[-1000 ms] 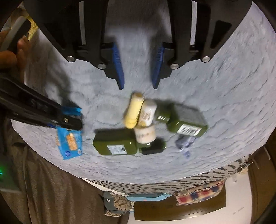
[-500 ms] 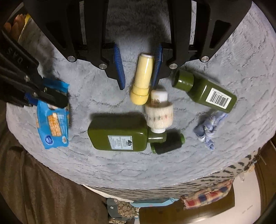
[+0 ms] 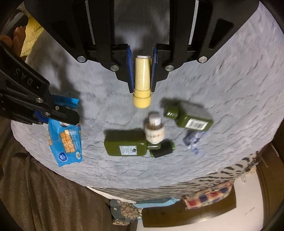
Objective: Collect trash
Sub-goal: 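Lower both tools below the bed edge and release wipes and tube into the bin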
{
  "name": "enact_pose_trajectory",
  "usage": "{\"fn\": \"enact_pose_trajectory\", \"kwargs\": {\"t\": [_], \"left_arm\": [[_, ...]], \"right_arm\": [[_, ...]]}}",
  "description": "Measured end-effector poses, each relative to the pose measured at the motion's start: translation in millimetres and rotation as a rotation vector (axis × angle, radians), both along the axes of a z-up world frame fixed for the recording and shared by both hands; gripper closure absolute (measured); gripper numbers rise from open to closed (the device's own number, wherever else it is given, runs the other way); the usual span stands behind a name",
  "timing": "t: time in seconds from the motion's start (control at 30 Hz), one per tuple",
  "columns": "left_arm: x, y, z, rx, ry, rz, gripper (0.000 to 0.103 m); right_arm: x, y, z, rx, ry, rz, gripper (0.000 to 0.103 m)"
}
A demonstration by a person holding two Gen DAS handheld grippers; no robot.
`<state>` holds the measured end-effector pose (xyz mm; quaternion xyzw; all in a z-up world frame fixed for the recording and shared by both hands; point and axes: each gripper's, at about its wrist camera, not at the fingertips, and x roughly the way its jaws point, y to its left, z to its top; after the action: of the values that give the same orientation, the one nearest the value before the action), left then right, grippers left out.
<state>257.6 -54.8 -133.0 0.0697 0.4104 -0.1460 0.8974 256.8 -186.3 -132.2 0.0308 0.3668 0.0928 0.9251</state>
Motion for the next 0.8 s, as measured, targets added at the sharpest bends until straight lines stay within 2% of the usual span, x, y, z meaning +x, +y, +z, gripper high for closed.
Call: {"fn": "enact_pose_trajectory", "kwargs": {"t": [0.27, 0.47, 0.8], "left_arm": [[-66.8, 14.0, 8.7, -0.02, -0.056, 0.009, 0.087], [-115.6, 19.2, 4.8, -0.03, -0.072, -0.004, 0.087], [-186.9, 31.2, -37.6, -0.041, 0.015, 0.014, 0.087]], "right_arm": [[-53.8, 10.1, 4.5, 0.009, -0.024, 0.069, 0.086], [-92.7, 12.6, 3.7, 0.018, -0.027, 0.101, 0.086], [-160.8, 11.1, -38.8, 0.03, 0.082, 0.136, 0.086]]}}
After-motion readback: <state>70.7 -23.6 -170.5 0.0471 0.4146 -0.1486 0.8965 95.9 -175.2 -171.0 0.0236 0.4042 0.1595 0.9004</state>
